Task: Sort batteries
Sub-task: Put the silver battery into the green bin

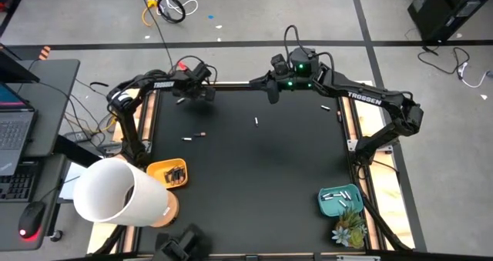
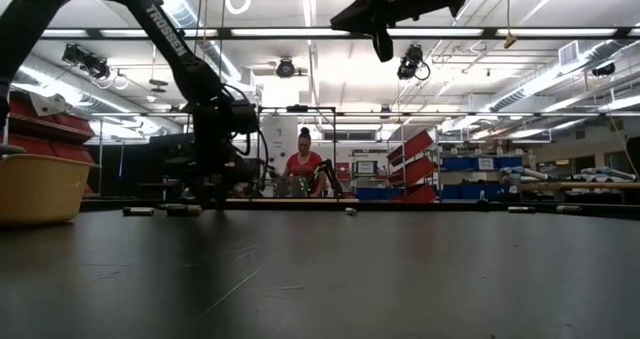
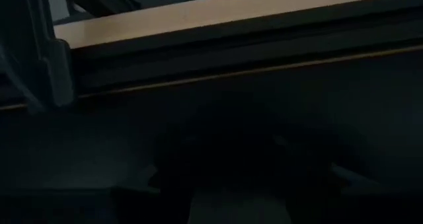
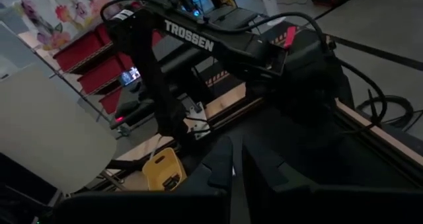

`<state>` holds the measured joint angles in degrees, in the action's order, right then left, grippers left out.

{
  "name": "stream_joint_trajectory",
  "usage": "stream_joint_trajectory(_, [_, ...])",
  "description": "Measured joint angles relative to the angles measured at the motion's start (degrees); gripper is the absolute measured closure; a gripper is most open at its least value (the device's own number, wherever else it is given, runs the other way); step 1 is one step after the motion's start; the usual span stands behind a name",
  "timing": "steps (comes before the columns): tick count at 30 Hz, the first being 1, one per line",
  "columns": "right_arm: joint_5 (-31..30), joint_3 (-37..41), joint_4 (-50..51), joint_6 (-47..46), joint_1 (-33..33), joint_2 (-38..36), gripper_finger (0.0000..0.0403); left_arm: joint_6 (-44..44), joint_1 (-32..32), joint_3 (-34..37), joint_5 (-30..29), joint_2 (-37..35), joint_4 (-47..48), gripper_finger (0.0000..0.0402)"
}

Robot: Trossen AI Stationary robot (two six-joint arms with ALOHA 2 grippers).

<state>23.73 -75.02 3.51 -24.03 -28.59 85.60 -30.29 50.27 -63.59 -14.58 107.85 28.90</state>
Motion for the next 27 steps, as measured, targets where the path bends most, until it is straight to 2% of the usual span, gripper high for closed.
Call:
stream_joint_trajectory(2, [0.0,0.0,0.0,0.0,0.0,0.0,0.0380,-0.2,-0.3,0.1,0.6,-1.1,0.2,0.0199])
stream_joint_trajectory(7, [0.0,0.0,0.0,0.2,0.0,0.0,0.0380,0.1,-2.3,0.5,-2.2,-6.2,2.4,0.0199])
stream_joint_trajectory(9, [0.0,0.0,0.0,0.5,0.0,0.0,0.0380,-0.2,-1.9,0.2,-0.7,-7.8,3.2,0.0199])
stream_joint_trajectory(16, [0.0,0.0,0.0,2.1,0.0,0.0,0.0380,4.7,-3.9,0.3,0.5,-9.4,15.4,0.0199])
stream_joint_trajectory(21, [0.0,0.0,-0.1,3.4,-0.1,0.0,0.0380,5.4,-7.3,0.3,-4.2,-9.6,23.2,0.0199])
stream_joint_trajectory(27, [0.4,0.0,-0.5,3.6,-0.3,0.0,0.0380,5.9,-7.4,0.4,-4.1,-9.2,22.6,0.0200])
